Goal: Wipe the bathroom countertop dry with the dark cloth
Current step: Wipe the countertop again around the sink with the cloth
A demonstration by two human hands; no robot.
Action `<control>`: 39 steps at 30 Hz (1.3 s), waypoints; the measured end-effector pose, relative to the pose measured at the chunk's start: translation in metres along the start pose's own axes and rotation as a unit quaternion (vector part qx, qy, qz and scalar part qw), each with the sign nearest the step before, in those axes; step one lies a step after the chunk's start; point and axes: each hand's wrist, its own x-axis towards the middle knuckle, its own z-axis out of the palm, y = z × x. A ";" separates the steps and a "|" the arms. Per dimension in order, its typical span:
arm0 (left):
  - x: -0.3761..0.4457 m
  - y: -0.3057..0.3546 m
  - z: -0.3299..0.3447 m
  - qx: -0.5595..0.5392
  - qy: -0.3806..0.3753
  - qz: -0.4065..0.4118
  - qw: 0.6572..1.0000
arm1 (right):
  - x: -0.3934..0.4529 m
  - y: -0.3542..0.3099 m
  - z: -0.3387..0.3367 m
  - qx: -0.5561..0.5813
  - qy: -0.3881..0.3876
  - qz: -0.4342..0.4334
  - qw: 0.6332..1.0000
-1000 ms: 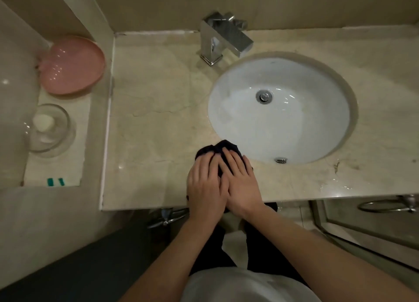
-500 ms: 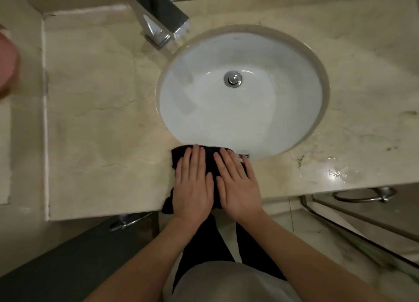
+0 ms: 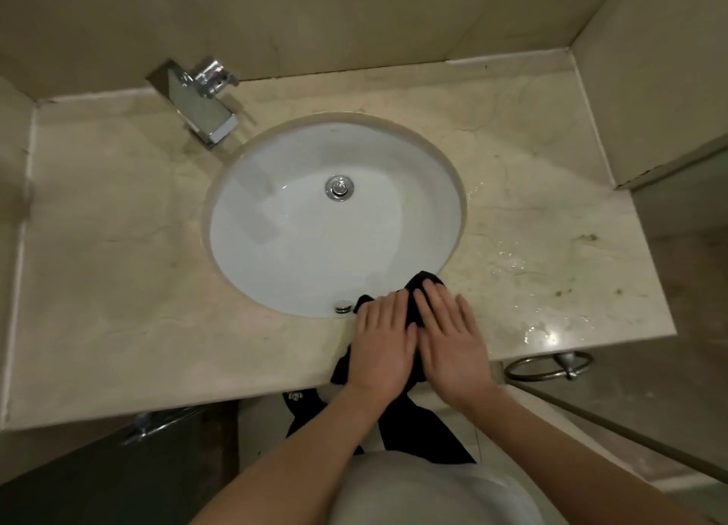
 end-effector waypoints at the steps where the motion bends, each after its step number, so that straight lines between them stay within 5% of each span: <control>1: -0.002 -0.007 0.000 -0.020 0.005 0.013 1.000 | 0.003 -0.009 0.003 0.024 0.002 0.010 1.000; 17: -0.006 -0.032 0.020 0.097 0.077 -0.012 0.992 | 0.016 -0.036 0.018 0.039 -0.026 -0.011 0.999; 30: 0.071 0.097 0.030 0.027 0.070 -0.043 0.996 | 0.028 0.105 -0.024 0.050 0.019 -0.033 0.998; 39: 0.153 0.198 0.046 0.025 0.082 0.021 0.996 | 0.043 0.225 -0.050 0.052 0.068 0.024 0.996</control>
